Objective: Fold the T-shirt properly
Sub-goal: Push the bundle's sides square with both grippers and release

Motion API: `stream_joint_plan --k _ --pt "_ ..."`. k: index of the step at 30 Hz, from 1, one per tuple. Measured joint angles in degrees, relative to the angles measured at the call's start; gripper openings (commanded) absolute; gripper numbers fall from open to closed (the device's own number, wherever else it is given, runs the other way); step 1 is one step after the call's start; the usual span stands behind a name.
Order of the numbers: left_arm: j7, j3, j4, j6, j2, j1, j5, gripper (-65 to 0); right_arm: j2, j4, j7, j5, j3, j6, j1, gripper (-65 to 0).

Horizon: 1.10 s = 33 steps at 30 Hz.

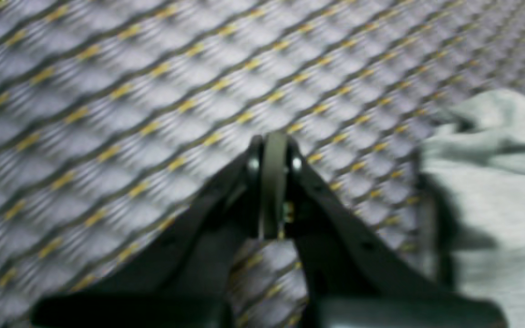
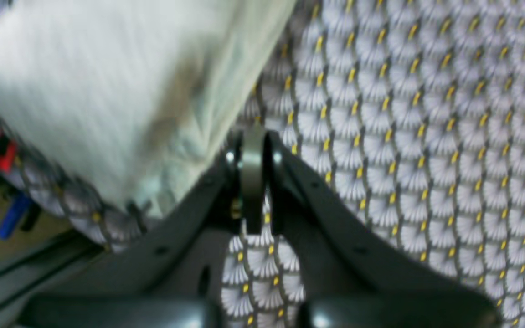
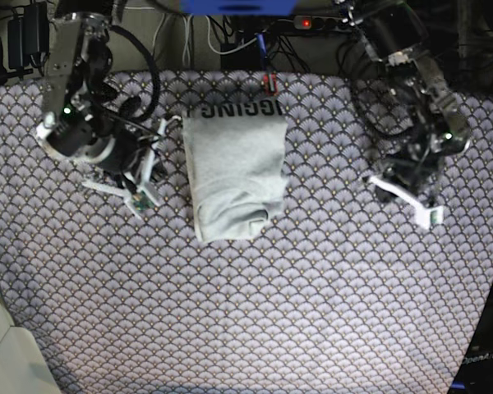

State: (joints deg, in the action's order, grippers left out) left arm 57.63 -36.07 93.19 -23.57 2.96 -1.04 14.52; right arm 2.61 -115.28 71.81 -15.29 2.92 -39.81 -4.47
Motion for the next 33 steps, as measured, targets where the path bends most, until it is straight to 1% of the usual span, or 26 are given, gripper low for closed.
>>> stream_joint_plan --k 3,6,9,12,14,16,19,20,24,26,29,33 --pt "-0.2 -0.6 2.0 0.0 -1.0 3.5 0.0 -64.6 -1.4 0.0 1.4 -0.1 -3.5 0.0 1.4 -65.0" --pt "0.5 -0.5 2.5 -0.2 -0.9 5.9 0.0 -64.6 -2.8 0.0 2.1 -0.1 -8.9 0.0 2.0 -65.0" --pt "0.0 -0.4 3.1 -0.2 -0.9 7.0 0.1 -64.6 -2.6 -0.1 2.1 -0.3 -14.4 0.0 1.7 -65.0" --pt "0.1 -0.4 3.1 -0.2 -0.6 7.3 0.1 -64.6 -2.6 -0.1 2.1 -0.2 -17.5 0.0 1.1 -65.0" --pt "0.0 -0.3 3.3 -0.2 -0.5 7.5 0.3 -64.6 -2.3 0.2 0.8 -0.3 -18.0 0.0 0.9 -65.0" --pt "0.1 -0.3 3.7 -0.2 -0.5 8.1 0.3 -64.6 -0.3 1.8 -2.4 -0.7 -18.0 0.0 0.2 -65.0" --pt "0.1 -0.3 5.3 -0.2 -0.6 9.0 0.3 -64.6 2.9 4.6 -5.3 -0.1 -17.7 0.0 -0.9 -65.0" --pt "0.1 -0.3 5.6 -0.2 -0.6 9.1 0.1 -64.6 3.4 5.2 -5.7 -0.2 -17.7 0.0 -0.9 -65.0" --pt "0.0 -0.1 7.1 -0.2 -0.3 9.0 0.4 -64.6 4.5 7.8 -7.8 -0.2 -17.6 0.0 0.0 -65.0" --pt "0.0 -0.1 7.1 -0.2 -0.4 9.0 0.3 -64.6 4.5 10.2 -9.8 -0.3 -17.6 0.0 0.0 -65.0" --pt "0.0 -0.2 7.4 -0.2 -0.2 9.5 0.3 -64.6 5.8 15.2 -13.4 -0.9 -17.7 0.0 0.0 -65.0" --pt "0.4 -0.3 7.4 -0.3 0.3 10.4 0.3 -64.6 6.5 19.5 -18.0 -1.8 -17.6 0.0 0.5 -65.0"
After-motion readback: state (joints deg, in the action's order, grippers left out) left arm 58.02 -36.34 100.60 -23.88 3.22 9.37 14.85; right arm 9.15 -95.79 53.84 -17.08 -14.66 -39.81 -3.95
